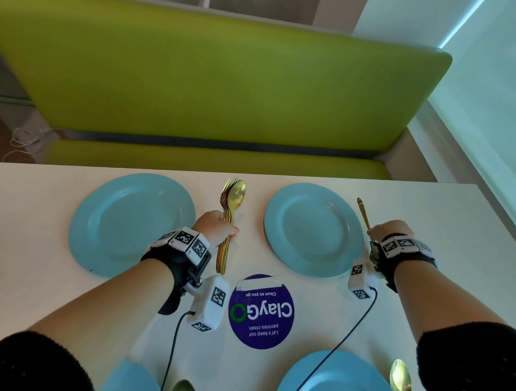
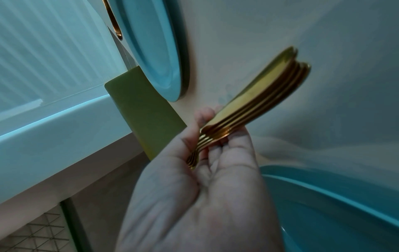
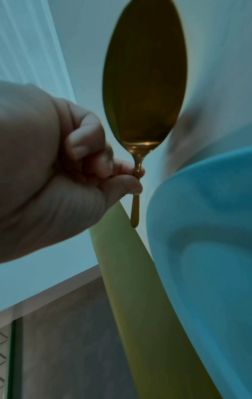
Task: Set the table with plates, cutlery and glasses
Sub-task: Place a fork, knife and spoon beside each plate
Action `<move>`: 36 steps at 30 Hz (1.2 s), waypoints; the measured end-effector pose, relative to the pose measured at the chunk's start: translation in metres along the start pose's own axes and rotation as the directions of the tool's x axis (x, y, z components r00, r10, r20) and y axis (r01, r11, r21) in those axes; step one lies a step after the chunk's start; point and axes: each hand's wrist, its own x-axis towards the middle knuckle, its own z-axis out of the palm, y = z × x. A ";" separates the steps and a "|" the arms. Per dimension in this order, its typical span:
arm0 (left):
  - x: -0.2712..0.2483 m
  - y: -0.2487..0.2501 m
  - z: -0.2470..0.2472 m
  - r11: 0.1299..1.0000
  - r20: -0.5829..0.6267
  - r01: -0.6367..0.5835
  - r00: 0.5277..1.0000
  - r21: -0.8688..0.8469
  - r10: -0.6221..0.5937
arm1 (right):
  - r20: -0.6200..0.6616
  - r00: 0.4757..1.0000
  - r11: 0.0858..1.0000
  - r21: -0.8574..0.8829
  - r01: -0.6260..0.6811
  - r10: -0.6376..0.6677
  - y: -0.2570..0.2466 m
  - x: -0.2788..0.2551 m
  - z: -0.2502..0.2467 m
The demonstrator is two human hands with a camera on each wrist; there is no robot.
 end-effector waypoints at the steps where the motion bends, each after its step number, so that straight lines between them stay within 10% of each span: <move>1: 0.003 -0.001 0.000 1.000 -0.002 0.002 1.000 0.003 -0.002 | -0.006 1.000 1.000 -0.005 0.003 -0.003 -0.001 0.001 -0.001; 36: -0.005 -0.003 0.009 0.996 0.012 0.045 0.999 -0.072 -0.044 | -0.081 0.993 0.996 -0.013 0.083 -0.084 -0.007 -0.003 0.004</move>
